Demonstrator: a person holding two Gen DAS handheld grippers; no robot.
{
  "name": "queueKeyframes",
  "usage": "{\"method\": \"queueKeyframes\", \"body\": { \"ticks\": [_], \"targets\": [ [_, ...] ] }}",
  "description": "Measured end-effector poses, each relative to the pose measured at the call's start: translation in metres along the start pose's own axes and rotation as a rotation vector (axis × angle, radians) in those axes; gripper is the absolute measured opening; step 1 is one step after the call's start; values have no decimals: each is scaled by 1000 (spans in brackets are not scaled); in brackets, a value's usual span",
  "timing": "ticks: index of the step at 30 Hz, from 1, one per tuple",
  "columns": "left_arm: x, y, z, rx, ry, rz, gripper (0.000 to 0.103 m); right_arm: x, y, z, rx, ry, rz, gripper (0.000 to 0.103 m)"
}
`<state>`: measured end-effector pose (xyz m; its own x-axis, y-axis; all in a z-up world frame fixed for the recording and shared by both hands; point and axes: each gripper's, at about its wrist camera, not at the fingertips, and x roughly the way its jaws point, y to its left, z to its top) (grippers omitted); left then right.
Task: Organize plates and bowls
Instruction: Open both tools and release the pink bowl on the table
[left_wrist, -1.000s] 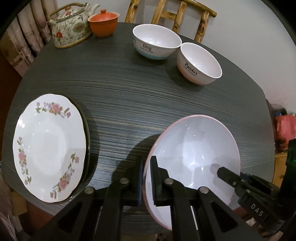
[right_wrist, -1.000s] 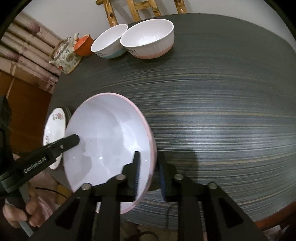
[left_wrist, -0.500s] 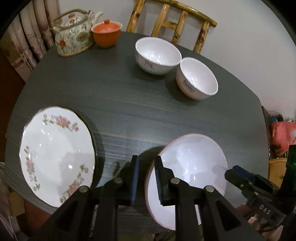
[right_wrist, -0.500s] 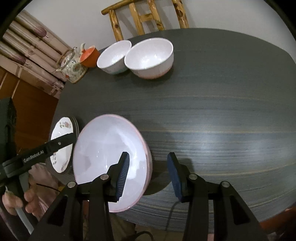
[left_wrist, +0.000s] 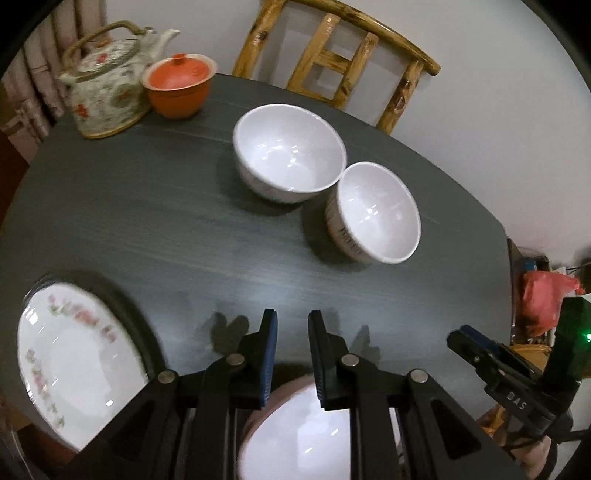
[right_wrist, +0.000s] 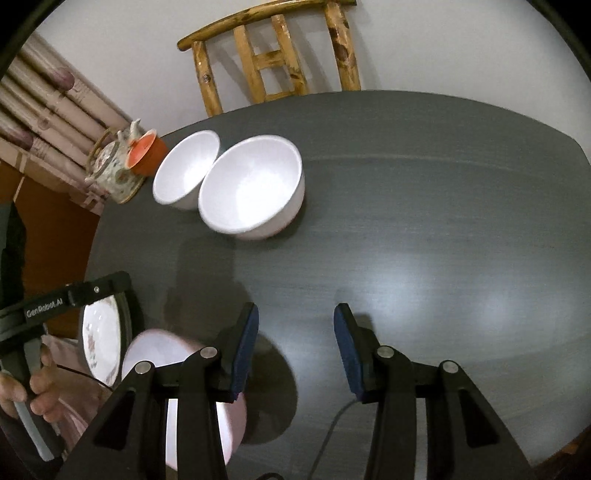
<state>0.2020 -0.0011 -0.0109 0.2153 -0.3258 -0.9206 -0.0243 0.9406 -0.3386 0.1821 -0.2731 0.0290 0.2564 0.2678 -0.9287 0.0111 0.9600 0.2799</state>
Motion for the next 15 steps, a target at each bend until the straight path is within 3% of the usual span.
{"method": "queueKeyframes", "body": {
  "ticks": [8, 15],
  "targets": [
    [31, -23, 38, -53, 53, -102, 17, 21, -10, 55, 14, 4, 10, 38],
    [51, -30, 64, -94, 54, -135, 18, 48, -3, 92, 0, 17, -1, 38]
  ]
}}
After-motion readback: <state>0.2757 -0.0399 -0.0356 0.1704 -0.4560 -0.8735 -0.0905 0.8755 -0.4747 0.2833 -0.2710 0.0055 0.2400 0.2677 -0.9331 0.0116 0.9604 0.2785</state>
